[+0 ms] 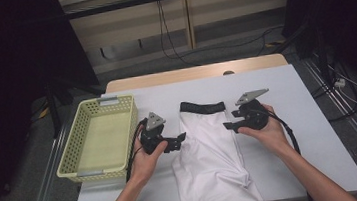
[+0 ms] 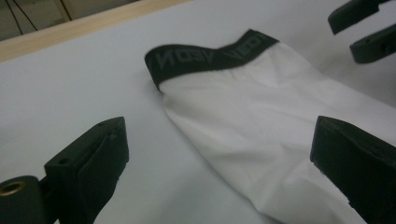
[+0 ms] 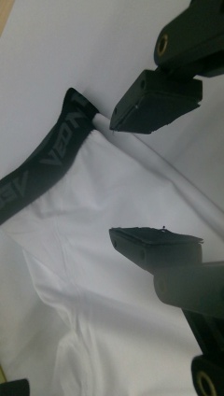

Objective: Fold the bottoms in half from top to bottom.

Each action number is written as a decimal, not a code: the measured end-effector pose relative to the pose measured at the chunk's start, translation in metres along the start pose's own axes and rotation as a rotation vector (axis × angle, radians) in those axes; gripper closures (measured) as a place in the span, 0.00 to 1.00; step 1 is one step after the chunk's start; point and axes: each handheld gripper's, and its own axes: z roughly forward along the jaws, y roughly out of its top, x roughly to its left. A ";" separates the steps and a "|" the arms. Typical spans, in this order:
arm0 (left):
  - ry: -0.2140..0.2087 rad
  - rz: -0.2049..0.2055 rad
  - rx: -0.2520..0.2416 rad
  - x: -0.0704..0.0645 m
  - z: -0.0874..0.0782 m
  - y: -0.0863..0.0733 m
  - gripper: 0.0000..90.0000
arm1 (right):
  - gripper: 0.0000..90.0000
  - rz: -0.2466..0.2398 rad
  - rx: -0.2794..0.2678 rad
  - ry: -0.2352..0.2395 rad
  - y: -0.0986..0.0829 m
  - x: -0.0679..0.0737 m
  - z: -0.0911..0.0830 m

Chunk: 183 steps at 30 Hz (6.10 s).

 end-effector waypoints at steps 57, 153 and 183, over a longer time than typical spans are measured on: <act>0.076 -0.083 0.089 0.042 0.077 0.022 0.11 | 0.69 0.105 0.094 -0.131 0.024 -0.041 0.065; -0.105 -0.198 0.163 0.056 0.118 0.027 0.68 | 0.92 0.188 0.070 -0.035 0.029 -0.054 0.073; -0.151 -0.190 0.012 0.047 0.100 0.065 0.88 | 0.92 0.227 -0.054 -0.042 0.044 -0.071 0.037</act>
